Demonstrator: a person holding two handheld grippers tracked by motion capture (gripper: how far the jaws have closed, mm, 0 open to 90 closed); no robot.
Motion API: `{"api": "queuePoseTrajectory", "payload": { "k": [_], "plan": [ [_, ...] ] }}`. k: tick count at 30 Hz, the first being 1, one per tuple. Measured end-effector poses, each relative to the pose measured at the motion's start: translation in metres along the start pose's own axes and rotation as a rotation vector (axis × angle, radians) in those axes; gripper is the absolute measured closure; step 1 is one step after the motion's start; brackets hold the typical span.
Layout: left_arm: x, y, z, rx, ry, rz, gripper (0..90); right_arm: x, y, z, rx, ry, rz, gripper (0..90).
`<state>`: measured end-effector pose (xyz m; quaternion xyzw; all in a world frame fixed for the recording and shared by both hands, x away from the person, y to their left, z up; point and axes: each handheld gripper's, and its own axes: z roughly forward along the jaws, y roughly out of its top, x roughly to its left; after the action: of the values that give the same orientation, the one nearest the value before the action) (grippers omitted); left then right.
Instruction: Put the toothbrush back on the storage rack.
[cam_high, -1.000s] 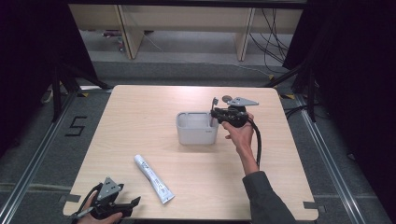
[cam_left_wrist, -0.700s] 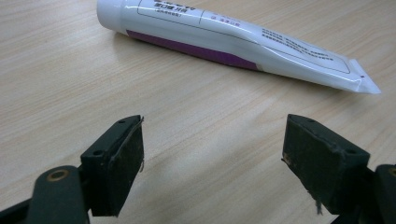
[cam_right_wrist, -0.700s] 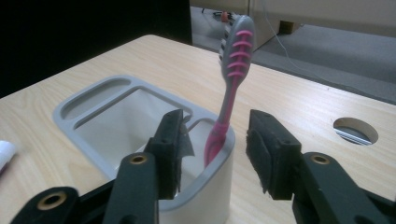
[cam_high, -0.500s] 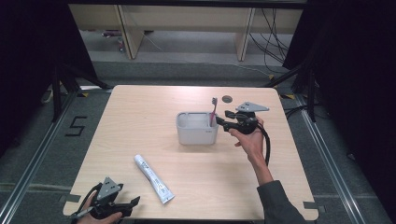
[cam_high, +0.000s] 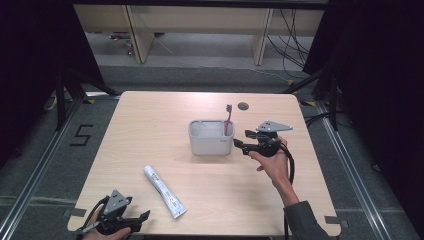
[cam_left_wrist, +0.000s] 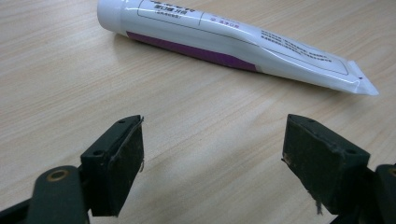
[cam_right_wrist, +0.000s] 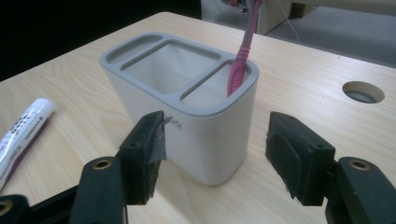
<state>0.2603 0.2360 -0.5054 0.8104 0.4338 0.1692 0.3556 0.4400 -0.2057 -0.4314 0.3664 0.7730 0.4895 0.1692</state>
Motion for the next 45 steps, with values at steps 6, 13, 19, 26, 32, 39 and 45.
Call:
{"api": "queuePoseTrajectory", "payload": {
  "k": [6,13,19,26,32,39,45],
  "plan": [
    [0.0,0.0,0.0,-0.005,0.002,-0.008,19.9,0.004,-0.007,-0.01,0.017,0.008,-0.022,38.2],
    [0.0,0.0,0.001,0.0,0.001,-0.002,19.9,0.007,-0.017,-0.021,0.019,0.0,-0.001,38.0],
    [0.0,0.0,0.0,-0.001,0.002,-0.005,19.9,0.014,-0.022,-0.024,0.026,-0.003,-0.009,37.2],
    [0.0,0.0,0.001,-0.004,0.002,-0.008,19.8,0.017,-0.033,-0.025,0.054,-0.005,0.01,34.4],
    [-0.001,0.0,0.0,0.005,0.005,0.0,19.9,0.023,-0.04,-0.029,0.065,0.001,0.015,33.5],
    [-0.001,0.0,0.001,-0.001,0.005,-0.011,19.8,0.028,-0.047,-0.032,0.073,0.018,-0.006,32.9],
    [0.0,0.0,0.001,0.004,0.012,-0.007,19.8,0.034,-0.052,-0.038,0.071,0.029,-0.031,34.1]
  ]
}}
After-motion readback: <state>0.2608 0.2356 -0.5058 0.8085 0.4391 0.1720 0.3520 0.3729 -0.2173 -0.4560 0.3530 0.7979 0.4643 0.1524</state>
